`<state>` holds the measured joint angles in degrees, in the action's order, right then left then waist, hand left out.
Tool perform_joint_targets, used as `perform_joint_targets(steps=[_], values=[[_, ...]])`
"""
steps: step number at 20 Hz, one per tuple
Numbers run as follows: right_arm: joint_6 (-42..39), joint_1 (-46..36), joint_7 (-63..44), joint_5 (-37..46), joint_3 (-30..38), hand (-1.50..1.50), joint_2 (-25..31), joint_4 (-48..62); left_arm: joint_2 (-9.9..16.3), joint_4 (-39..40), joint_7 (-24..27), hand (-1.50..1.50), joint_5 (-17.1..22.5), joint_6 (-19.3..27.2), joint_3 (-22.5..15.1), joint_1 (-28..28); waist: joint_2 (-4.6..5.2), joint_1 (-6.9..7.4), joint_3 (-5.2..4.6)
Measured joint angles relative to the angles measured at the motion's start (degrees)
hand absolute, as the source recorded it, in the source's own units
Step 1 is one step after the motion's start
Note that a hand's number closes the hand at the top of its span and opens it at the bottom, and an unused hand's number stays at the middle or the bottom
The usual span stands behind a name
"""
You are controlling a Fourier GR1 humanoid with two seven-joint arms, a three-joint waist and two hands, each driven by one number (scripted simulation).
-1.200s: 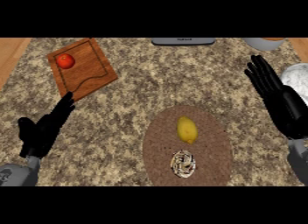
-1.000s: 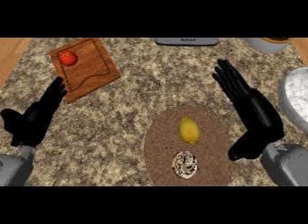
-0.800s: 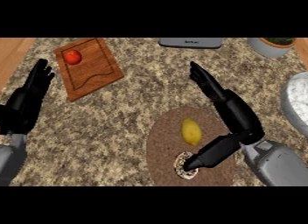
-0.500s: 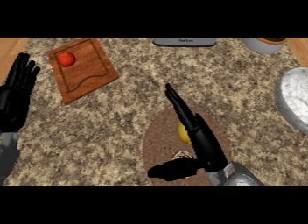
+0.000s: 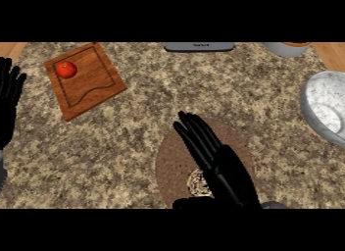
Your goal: Pick the lemon from the placemat and place it in the bowl
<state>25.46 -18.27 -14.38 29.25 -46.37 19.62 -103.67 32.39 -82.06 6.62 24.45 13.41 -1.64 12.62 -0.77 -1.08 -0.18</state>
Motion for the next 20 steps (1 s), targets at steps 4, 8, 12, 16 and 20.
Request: perform_joint_targets(steps=[4, 8, 12, 16, 20], values=[[-10.05, -2.02, -13.42, 2.74, 0.54, -1.50, 4.63, -6.60, -0.58, -0.82, 0.04, 0.00, -0.34, 0.44, -0.03, -0.53, -0.09, -0.31, -0.06], [-22.68, -4.78, -24.33, 0.38, 0.82, -1.50, 9.00, -11.97, -0.82, -1.45, 0.27, 0.00, -0.52, 0.22, 0.02, -1.03, 0.06, 0.11, -0.07], [-35.03, -8.28, -33.89, -5.62, 1.62, -1.50, 11.19, -17.02, -1.03, -1.59, -0.05, 0.00, -0.66, -0.11, 0.11, -0.56, 0.30, 0.51, -0.03], [-42.60, -9.36, -38.97, -10.71, 3.57, -1.50, 11.30, -18.62, -1.61, -1.83, -0.44, 0.00, -1.53, -0.04, 0.42, -0.14, 0.53, 0.85, 0.06], [-46.05, -9.18, -39.64, -11.90, 5.39, -1.50, 10.11, -18.05, -2.95, 0.06, 1.13, 0.00, -2.20, -1.65, 1.31, -0.22, 0.67, 0.97, 0.10]])
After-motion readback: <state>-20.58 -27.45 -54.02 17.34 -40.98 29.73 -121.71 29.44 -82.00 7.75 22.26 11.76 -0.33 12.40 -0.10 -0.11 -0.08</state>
